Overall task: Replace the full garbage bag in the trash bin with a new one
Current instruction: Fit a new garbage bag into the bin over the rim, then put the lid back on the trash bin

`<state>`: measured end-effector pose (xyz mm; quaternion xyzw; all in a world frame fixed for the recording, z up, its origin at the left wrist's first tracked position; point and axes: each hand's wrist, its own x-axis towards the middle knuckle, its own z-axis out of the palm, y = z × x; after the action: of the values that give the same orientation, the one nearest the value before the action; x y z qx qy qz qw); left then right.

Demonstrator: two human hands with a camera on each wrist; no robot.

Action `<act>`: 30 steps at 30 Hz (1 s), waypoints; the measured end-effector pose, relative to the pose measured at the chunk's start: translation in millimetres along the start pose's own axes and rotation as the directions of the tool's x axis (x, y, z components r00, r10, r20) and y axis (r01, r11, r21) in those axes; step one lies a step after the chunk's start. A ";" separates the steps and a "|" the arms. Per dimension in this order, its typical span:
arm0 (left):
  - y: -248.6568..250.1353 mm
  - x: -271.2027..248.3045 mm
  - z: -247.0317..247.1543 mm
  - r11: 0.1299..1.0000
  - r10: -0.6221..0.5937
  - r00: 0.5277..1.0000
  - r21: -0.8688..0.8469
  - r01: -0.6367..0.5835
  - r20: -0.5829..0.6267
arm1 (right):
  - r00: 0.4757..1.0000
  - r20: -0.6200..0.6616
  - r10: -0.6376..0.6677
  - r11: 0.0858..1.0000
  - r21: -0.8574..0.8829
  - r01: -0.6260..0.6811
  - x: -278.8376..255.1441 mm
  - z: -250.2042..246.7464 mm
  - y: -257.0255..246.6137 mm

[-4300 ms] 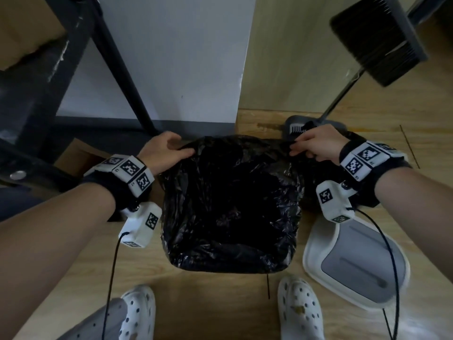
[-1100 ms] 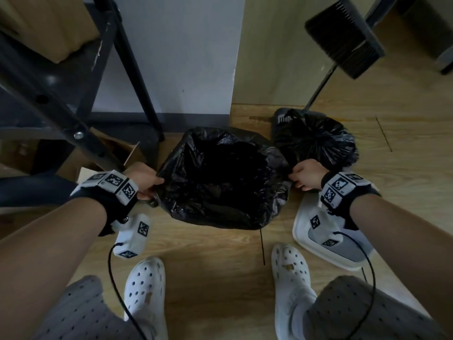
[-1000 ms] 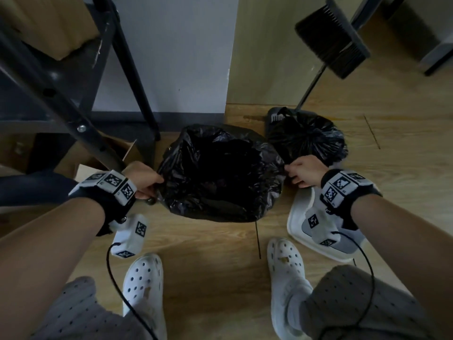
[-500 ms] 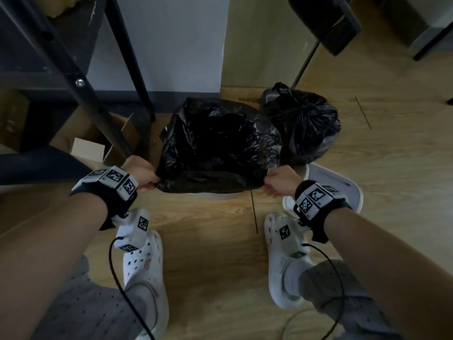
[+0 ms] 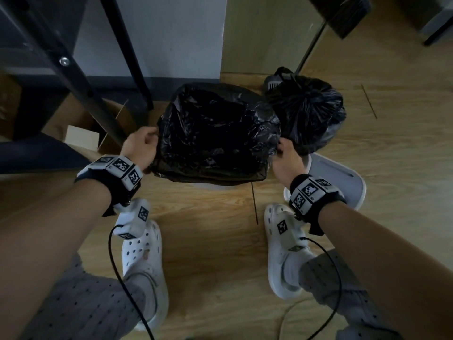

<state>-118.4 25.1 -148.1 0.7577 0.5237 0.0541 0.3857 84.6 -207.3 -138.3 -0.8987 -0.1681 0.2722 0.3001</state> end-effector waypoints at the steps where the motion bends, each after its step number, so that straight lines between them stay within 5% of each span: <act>1: 5.7 -3.2 0.7 1.000 -0.003 0.999 -0.027 0.004 0.054 | 0.999 0.044 -0.025 0.999 0.044 0.023 -2.1 3.3 -1.5; 7: 19.9 -18.9 -2.9 0.991 -0.073 0.986 0.126 0.054 0.147 | 0.983 0.182 -0.004 1.000 -0.021 0.008 -10.2 9.2 -15.3; 12: 50.5 -52.0 -22.0 0.918 0.156 0.972 0.337 -0.207 0.175 | 0.988 0.144 -0.050 0.989 -0.131 0.069 -35.9 -19.8 -32.9; 22: 163.3 -116.0 4.7 0.618 0.511 0.792 0.497 -0.609 0.334 | 0.986 0.063 -0.155 0.932 -0.322 0.167 -87.9 -98.7 -24.1; 30: 215.2 -135.1 111.5 0.475 0.527 0.676 0.481 -0.737 0.515 | 0.999 -0.043 0.010 0.946 -0.325 -0.024 -84.6 -154.5 65.9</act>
<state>37.4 -179.7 -44.4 0.9797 0.1211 -0.1069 0.1184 117.7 -366.2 -43.3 -0.9426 -0.1967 0.2249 0.1489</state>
